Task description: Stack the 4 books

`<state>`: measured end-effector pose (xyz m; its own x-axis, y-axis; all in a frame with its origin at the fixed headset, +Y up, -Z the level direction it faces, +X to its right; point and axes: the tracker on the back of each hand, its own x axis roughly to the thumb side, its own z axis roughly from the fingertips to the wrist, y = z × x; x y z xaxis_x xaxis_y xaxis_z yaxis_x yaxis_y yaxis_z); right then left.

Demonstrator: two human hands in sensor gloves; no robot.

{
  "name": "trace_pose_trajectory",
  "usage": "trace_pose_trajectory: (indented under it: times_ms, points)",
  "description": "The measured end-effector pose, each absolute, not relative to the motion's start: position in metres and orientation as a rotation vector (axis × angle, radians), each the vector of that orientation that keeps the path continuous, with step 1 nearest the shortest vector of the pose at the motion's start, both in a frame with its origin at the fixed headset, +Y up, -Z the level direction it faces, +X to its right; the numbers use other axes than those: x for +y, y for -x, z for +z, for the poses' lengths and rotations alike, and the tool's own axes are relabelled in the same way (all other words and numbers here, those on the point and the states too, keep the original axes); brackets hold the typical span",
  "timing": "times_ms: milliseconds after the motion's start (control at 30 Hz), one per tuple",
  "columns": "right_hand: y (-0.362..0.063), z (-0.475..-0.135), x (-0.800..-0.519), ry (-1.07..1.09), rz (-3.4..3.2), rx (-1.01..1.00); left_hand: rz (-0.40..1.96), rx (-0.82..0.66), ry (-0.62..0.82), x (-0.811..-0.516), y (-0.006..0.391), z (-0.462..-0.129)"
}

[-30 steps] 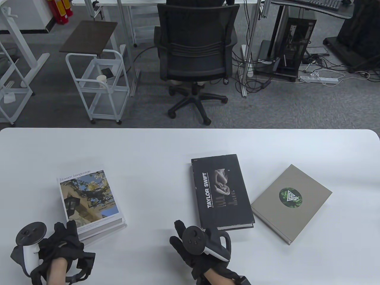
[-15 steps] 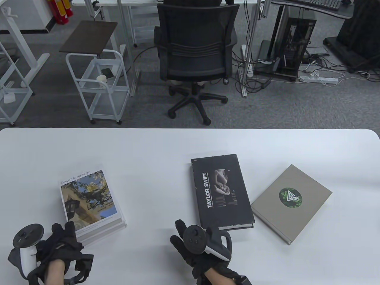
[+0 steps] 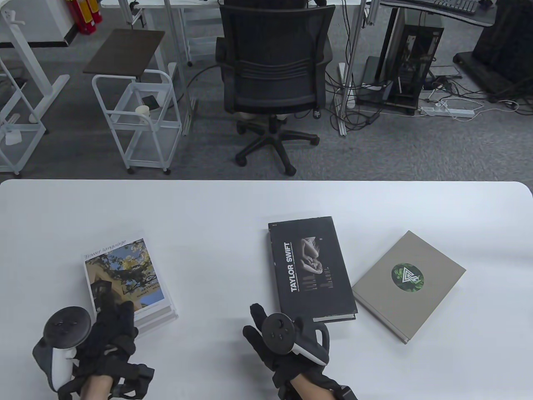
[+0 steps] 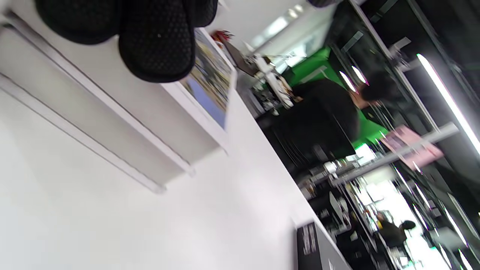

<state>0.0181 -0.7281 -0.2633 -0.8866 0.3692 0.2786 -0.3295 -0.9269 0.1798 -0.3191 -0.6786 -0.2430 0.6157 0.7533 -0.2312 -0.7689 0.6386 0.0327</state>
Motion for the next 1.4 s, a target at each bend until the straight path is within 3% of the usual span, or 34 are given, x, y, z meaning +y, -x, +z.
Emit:
trace_pose_trajectory:
  times_ms: [267, 500, 733, 1000, 1400]
  points:
    - [-0.032, -0.268, -0.724, -0.36, 2.781, 0.147, 0.691, -0.078, 0.138, -0.695, 0.231, -0.257]
    - [-0.062, -0.276, -0.719, -0.171, 2.784, 0.071, 0.614, -0.267, 0.157, -0.722, 0.193, -0.266]
    - [-0.097, -0.284, -0.725, 0.097, 2.814, 0.047, 0.605, -0.283, 0.221, -0.745, 0.191, -0.266]
    - [-0.12, -0.293, -0.76, 0.364, 2.853, 0.246, 0.681, -0.245, 0.295, -0.753, 0.208, -0.264]
    - [-0.118, -0.295, -0.764, 0.387, 2.867, 0.301, 0.705, -0.245, 0.314, -0.751, 0.21, -0.263]
